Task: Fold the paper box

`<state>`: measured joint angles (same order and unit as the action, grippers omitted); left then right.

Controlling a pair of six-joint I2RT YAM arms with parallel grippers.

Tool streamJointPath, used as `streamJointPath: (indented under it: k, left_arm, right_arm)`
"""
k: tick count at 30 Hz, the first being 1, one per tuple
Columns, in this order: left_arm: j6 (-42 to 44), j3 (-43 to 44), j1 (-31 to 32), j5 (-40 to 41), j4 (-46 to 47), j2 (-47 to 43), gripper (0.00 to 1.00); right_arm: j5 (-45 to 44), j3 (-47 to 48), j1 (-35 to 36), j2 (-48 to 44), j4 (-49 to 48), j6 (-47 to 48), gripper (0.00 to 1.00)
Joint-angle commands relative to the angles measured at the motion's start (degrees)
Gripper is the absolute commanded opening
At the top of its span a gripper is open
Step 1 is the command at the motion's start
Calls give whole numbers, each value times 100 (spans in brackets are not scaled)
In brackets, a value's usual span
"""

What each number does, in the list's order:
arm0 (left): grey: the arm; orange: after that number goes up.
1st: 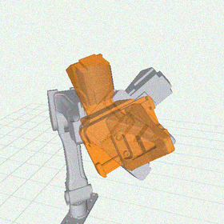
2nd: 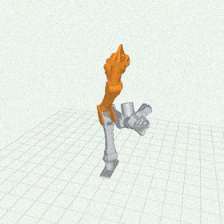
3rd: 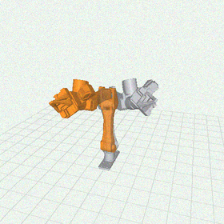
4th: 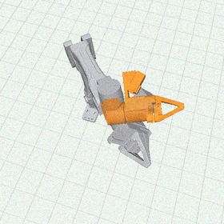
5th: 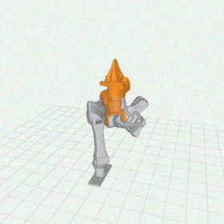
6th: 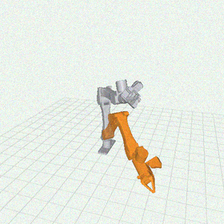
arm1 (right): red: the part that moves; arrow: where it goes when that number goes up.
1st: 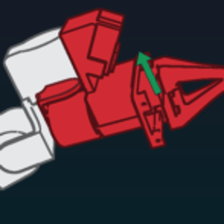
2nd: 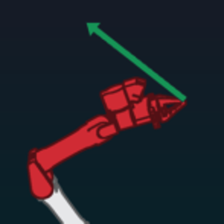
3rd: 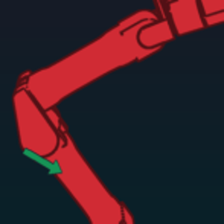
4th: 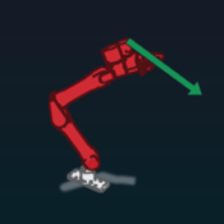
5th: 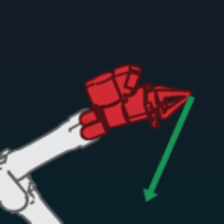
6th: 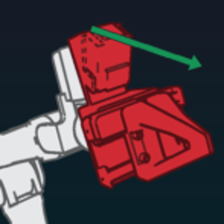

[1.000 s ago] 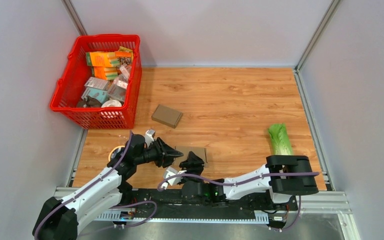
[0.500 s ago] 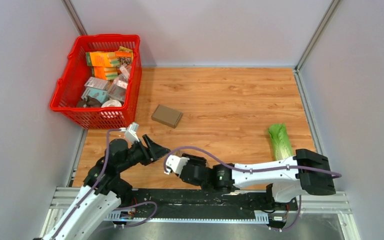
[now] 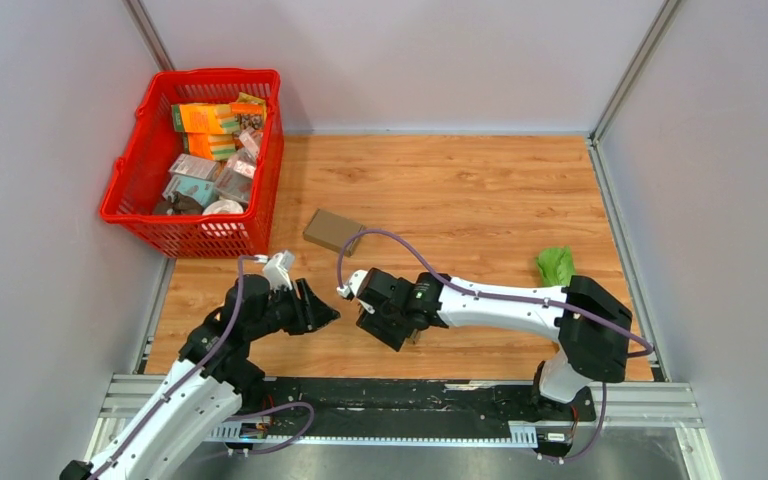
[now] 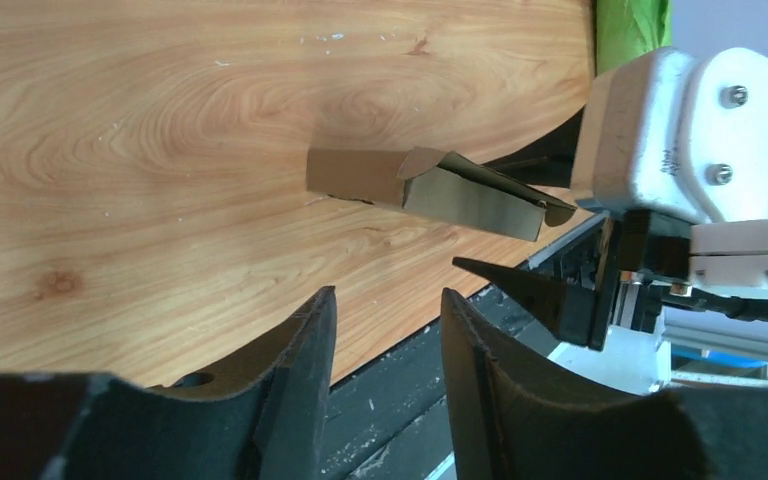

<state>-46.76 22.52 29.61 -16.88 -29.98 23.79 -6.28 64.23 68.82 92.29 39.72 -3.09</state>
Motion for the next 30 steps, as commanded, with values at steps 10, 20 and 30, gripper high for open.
streamJointPath:
  k: [10, 20, 30]
  left_arm:
    - [1564, 840, 528, -87, 1503, 2198, 44]
    - [2259, 1421, 669, -69, 1583, 3271, 54]
    - [2628, 1650, 783, -464, 1469, 3746, 51]
  right_arm:
    - [743, -815, -334, -659, -676, -455, 54]
    - [980, -885, -509, -686, -808, -367, 45]
    - [1226, -929, -729, -748, -914, -367, 42]
